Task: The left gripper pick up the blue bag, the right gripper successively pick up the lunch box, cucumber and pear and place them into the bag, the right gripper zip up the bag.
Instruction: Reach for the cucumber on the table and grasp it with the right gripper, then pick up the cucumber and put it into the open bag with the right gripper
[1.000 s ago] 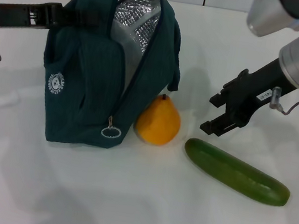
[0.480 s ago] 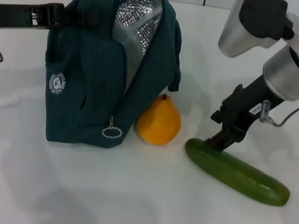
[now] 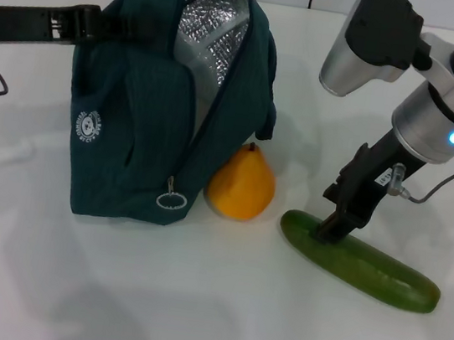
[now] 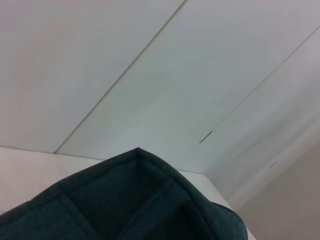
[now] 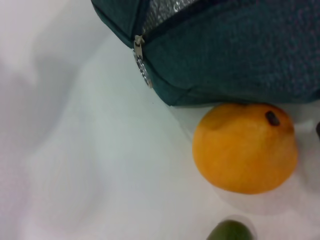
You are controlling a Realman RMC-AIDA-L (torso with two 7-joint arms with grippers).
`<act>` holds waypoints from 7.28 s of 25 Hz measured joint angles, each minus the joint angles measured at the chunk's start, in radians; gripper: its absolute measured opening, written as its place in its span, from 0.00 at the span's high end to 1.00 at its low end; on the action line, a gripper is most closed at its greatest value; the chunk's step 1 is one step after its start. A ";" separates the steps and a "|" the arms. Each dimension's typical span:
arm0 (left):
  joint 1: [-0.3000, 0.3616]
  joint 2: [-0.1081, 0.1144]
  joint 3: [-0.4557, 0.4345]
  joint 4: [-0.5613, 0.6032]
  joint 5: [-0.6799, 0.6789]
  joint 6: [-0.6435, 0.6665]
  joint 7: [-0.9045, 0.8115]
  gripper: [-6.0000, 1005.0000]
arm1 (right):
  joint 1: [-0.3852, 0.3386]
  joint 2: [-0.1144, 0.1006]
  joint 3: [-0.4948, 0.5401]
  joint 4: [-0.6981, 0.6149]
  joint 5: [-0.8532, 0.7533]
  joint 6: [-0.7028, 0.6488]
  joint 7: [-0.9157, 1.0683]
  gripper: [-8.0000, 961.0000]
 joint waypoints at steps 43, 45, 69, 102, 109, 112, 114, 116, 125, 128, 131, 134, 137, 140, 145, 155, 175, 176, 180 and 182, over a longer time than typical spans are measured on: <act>0.003 -0.007 0.006 0.000 0.000 -0.005 0.000 0.92 | 0.057 -0.001 -0.164 0.144 0.042 0.093 0.032 0.34; 0.002 -0.007 0.005 0.000 0.000 -0.005 0.000 0.92 | 0.058 -0.001 -0.174 0.155 0.049 0.099 0.032 0.34; 0.012 -0.007 0.002 0.000 0.000 -0.005 0.000 0.92 | 0.069 -0.001 -0.195 0.169 0.054 0.108 0.034 0.34; 0.020 -0.008 -0.001 -0.018 0.000 -0.006 0.043 0.92 | -0.018 -0.020 0.520 -0.284 -0.101 -0.015 0.031 0.32; 0.010 -0.001 -0.002 -0.048 -0.027 -0.008 0.055 0.92 | -0.058 -0.018 0.519 -0.369 0.113 0.101 -0.042 0.32; 0.008 0.000 -0.002 -0.048 -0.038 -0.008 0.057 0.91 | -0.096 -0.017 0.514 -0.377 0.262 0.145 -0.117 0.31; 0.008 0.000 -0.002 -0.048 -0.045 -0.008 0.062 0.91 | -0.119 -0.016 0.514 -0.364 0.358 0.164 -0.164 0.31; 0.008 0.001 -0.002 -0.048 -0.049 -0.008 0.065 0.91 | -0.139 -0.015 0.512 -0.342 0.438 0.175 -0.214 0.31; 0.008 0.002 -0.002 -0.048 -0.051 -0.008 0.066 0.91 | -0.201 -0.013 0.510 -0.090 0.824 0.173 -0.571 0.30; 0.008 0.002 -0.002 -0.048 -0.051 -0.009 0.065 0.91 | -0.202 -0.011 0.491 0.010 0.898 0.170 -0.697 0.30; 0.008 0.003 -0.002 -0.048 -0.051 -0.009 0.065 0.91 | -0.202 -0.009 0.444 0.100 0.977 0.168 -0.838 0.30; 0.007 0.003 -0.002 -0.048 -0.051 -0.013 0.066 0.91 | -0.201 -0.005 0.374 0.185 1.070 0.168 -0.993 0.30; 0.007 0.003 -0.002 -0.048 -0.051 -0.019 0.066 0.91 | -0.196 -0.004 0.286 0.256 1.185 0.168 -1.125 0.30; 0.006 0.003 -0.002 -0.048 -0.051 -0.021 0.066 0.91 | -0.195 -0.001 0.225 0.289 1.264 0.168 -1.211 0.29; 0.005 0.001 -0.002 -0.048 -0.051 -0.022 0.066 0.91 | -0.194 0.000 0.170 0.355 1.394 0.166 -1.305 0.29; 0.008 -0.005 -0.002 -0.048 -0.051 -0.022 0.066 0.91 | -0.189 -0.001 0.074 0.538 1.691 0.148 -1.353 0.28; 0.004 -0.007 -0.002 -0.075 -0.051 -0.032 0.089 0.91 | -0.190 -0.001 -0.272 0.587 1.946 0.271 -1.362 0.27; 0.005 -0.007 -0.002 -0.075 -0.051 -0.032 0.089 0.91 | -0.191 -0.001 -0.278 0.587 1.947 0.280 -1.362 0.27; 0.006 -0.007 -0.002 -0.075 -0.052 -0.033 0.089 0.91 | -0.198 -0.001 -0.299 0.587 1.948 0.293 -1.372 0.27; 0.007 -0.007 -0.002 -0.075 -0.052 -0.034 0.089 0.91 | -0.202 -0.001 -0.308 0.587 1.949 0.301 -1.375 0.26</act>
